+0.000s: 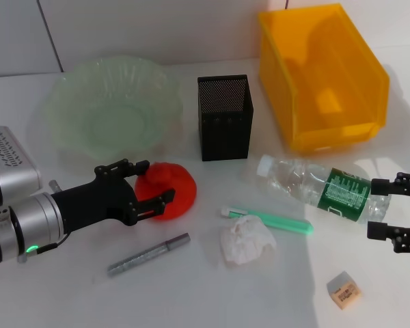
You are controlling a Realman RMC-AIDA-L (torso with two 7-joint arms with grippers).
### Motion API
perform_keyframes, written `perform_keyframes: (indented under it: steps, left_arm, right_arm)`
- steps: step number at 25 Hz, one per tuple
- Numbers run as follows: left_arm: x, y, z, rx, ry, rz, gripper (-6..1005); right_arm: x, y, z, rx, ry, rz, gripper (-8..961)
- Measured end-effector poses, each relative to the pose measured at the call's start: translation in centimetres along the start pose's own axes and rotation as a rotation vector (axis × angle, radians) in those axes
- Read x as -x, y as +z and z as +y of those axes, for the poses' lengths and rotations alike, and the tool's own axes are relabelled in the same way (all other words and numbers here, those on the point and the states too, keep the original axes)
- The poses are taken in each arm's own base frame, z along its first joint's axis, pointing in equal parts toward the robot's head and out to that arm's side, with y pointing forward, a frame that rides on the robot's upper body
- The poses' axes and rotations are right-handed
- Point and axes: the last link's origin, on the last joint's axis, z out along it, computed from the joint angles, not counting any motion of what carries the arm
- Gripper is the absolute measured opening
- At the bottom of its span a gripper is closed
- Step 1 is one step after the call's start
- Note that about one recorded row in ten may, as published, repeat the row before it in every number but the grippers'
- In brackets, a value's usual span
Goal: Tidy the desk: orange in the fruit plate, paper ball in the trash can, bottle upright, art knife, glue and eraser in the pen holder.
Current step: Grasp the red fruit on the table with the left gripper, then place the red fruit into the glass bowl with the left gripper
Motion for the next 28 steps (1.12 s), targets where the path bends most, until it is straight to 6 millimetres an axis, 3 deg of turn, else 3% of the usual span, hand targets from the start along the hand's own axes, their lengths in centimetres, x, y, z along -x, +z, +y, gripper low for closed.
perform_keyframes:
  steps: [7, 12, 16, 28]
  left_arm:
    - [-0.9, 0.4, 0.1, 0.027, 0.047, 0.023, 743]
    - [-1.2, 0.7, 0.1, 0.033, 0.060, 0.023, 555]
    - [-1.3, 0.8, 0.2, 0.041, 0.066, 0.026, 316]
    - [-2.4, 0.6, 0.7, 0.085, 0.076, 0.086, 154]
  right_arm:
    - [-0.1, 0.1, -0.1, -0.007, 0.002, 0.001, 781]
    - [-0.1, 0.3, 0.0, -0.005, 0.001, -0.001, 779]
    - [-0.1, 0.4, 0.0, -0.010, 0.002, 0.000, 777]
    - [-0.1, 0.4, -0.1, -0.010, 0.001, 0.000, 773]
